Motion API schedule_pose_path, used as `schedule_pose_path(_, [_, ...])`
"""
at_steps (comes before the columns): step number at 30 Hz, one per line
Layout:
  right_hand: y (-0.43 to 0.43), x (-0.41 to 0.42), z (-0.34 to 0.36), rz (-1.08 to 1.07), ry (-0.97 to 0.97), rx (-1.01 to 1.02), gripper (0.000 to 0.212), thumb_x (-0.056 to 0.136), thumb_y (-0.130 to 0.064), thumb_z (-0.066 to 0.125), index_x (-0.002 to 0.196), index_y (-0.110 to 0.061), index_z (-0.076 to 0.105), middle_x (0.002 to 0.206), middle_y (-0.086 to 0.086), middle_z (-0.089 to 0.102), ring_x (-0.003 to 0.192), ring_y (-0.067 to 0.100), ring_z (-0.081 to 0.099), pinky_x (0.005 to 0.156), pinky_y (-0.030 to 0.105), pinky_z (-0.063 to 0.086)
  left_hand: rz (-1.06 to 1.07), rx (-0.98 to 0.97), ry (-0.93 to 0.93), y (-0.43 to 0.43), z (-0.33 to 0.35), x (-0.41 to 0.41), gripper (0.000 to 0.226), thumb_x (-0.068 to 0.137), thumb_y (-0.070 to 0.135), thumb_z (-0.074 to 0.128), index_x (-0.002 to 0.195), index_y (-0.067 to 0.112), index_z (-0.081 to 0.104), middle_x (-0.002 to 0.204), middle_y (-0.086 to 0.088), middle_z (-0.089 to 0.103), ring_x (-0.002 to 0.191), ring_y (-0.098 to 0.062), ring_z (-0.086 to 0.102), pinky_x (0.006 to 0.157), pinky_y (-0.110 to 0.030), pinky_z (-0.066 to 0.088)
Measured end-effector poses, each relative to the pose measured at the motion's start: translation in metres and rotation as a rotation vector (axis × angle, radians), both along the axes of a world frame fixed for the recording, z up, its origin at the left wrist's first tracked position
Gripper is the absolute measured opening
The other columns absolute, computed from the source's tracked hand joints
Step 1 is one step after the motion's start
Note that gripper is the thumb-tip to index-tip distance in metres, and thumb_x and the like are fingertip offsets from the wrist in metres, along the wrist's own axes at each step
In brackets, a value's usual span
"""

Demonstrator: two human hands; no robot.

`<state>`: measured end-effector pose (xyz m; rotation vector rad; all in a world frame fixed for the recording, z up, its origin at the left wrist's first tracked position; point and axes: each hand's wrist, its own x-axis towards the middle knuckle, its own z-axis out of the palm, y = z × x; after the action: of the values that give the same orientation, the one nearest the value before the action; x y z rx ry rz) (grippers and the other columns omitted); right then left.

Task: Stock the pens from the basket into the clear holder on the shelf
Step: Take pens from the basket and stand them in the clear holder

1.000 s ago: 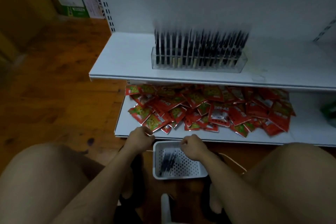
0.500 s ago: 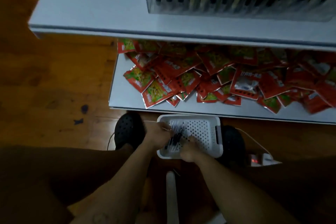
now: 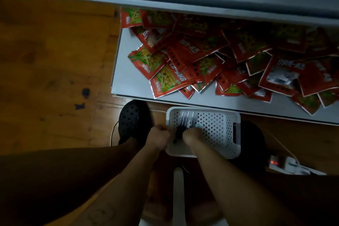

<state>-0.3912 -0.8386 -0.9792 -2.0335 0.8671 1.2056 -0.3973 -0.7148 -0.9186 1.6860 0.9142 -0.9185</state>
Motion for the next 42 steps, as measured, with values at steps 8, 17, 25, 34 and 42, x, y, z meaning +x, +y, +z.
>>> schedule_pose_path(8, [-0.033,0.001,0.058,-0.277,-0.119,0.243,0.015,0.078,0.008,0.071,0.082,-0.006,0.067,0.099,0.019,0.07,0.079,0.028,0.067,0.061,0.03,0.057,-0.006,-0.032,-0.099,-0.007,0.032,0.01,0.014,0.09,0.011,0.059,0.076,0.012,0.06,0.066,-0.008,0.054,0.055,-0.018,0.047,0.051,-0.023,0.036])
schedule_pose_path(17, [-0.047,0.008,0.166,-0.313,-0.385,0.495,0.014,0.091,-0.005,0.063,0.104,-0.011,0.06,0.103,0.013,0.068,0.082,0.024,0.069,0.063,0.031,0.057,-0.208,-0.008,-0.4,-0.021,0.13,0.025,0.015,0.089,0.023,0.061,0.094,0.01,0.066,0.082,-0.005,0.064,0.073,-0.018,0.059,0.066,-0.027,0.046])
schedule_pose_path(25, [-0.071,0.017,0.281,-0.021,-0.827,0.391,0.01,0.086,-0.008,0.07,0.09,-0.002,0.064,0.076,0.016,0.058,0.072,0.027,0.062,0.067,0.039,0.06,-0.282,0.044,-0.764,-0.031,0.262,0.037,0.015,0.09,0.024,0.063,0.102,0.014,0.062,0.079,0.008,0.059,0.074,-0.01,0.056,0.056,-0.018,0.041])
schedule_pose_path(34, [-0.121,0.05,0.418,0.067,-1.478,0.032,0.058,0.086,-0.005,0.068,0.133,-0.036,0.05,0.102,-0.015,0.057,0.07,0.009,0.065,0.063,0.015,0.052,-0.207,0.24,-1.027,-0.033,0.338,0.072,0.036,0.09,0.032,0.061,0.122,0.018,0.053,0.112,0.0,0.06,0.096,-0.02,0.06,0.081,-0.037,0.053])
schedule_pose_path(42, [-0.147,0.102,0.452,-0.071,-1.841,-0.08,0.038,0.087,-0.013,0.069,0.122,-0.019,0.054,0.096,-0.01,0.057,0.072,0.006,0.066,0.067,0.009,0.05,0.068,0.294,-1.076,-0.027,0.34,0.135,0.045,0.086,0.019,0.058,0.129,0.023,0.045,0.131,-0.007,0.05,0.119,-0.029,0.048,0.097,-0.05,0.046])
